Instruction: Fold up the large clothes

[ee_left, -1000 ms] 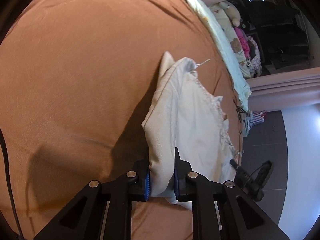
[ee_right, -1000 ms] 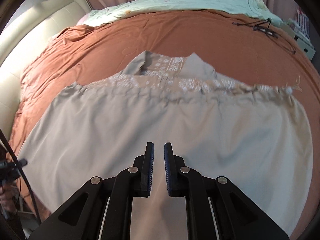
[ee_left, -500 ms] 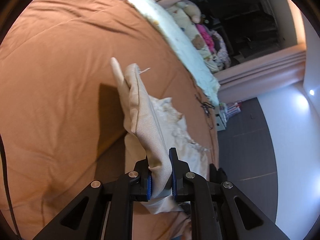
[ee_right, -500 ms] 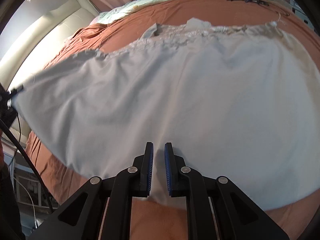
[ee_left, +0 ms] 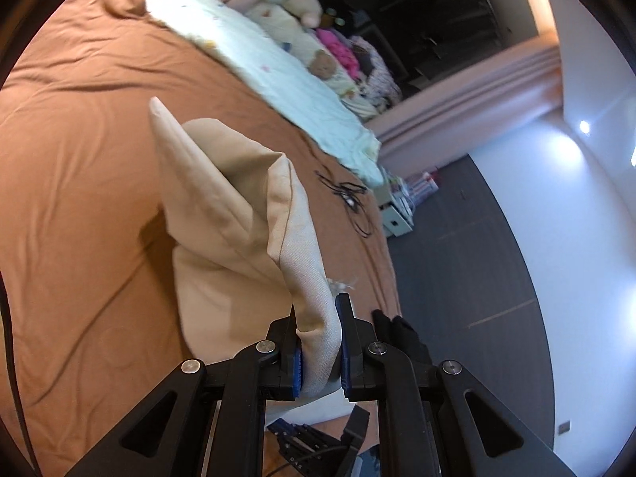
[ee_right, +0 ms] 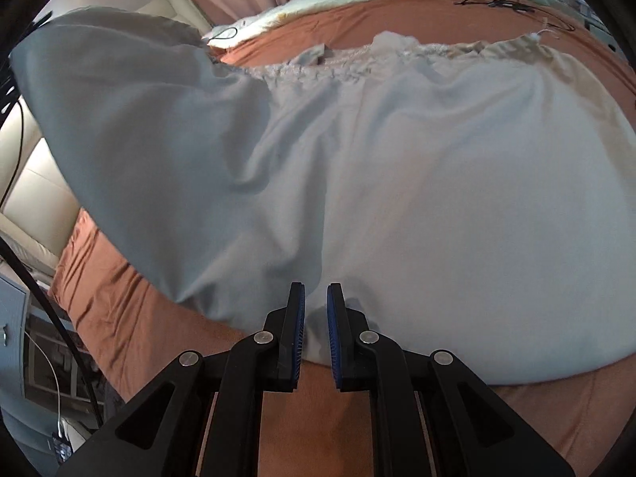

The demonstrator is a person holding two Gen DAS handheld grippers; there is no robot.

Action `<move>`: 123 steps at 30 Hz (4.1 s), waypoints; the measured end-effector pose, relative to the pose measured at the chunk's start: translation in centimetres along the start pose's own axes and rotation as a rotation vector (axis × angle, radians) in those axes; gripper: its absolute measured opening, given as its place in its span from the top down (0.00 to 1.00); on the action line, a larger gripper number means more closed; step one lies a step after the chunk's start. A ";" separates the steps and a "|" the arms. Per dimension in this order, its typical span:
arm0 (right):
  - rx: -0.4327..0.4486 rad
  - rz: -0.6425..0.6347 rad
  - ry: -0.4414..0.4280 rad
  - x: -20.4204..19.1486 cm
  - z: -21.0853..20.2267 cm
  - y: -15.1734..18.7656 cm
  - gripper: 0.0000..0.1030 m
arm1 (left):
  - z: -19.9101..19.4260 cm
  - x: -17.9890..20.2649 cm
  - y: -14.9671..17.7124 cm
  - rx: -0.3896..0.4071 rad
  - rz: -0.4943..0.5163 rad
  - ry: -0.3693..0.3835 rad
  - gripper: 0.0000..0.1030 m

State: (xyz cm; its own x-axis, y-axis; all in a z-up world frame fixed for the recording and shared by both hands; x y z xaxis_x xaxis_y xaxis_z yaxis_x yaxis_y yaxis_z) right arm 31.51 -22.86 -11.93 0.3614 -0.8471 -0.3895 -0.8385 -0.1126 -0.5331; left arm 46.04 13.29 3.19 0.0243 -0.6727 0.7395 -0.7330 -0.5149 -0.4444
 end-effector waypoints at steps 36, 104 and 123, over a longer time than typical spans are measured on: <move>0.280 0.422 0.029 18.6 -21.4 12.6 0.48 | 31.9 12.8 17.4 -0.563 0.313 -0.035 0.76; 0.161 0.290 0.128 20.3 -18.6 2.8 0.32 | 20.2 -7.3 12.0 -0.354 0.160 -0.243 0.27; -0.066 0.312 -0.131 27.1 -7.7 -9.2 0.32 | 27.7 -10.1 5.7 -0.356 0.096 -0.230 0.27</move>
State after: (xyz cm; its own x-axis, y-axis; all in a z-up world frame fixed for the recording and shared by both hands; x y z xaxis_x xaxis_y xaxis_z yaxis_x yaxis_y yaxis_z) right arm 45.90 -48.76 -11.83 0.1290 -0.7728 -0.6214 -0.9400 0.1042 -0.3248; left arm 60.46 2.40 -20.80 0.0654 -0.8302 0.5535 -0.9271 -0.2557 -0.2740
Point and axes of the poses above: each gripper's, at about its wrist camera, not at the fingertips, and z roughly the way its jaws point, x to its right, y to its underside, the point moved 2 cm from there along z, roughly the way its jaws point, and after that the axes turned 3 degrees about z, right-handed, at the moved point
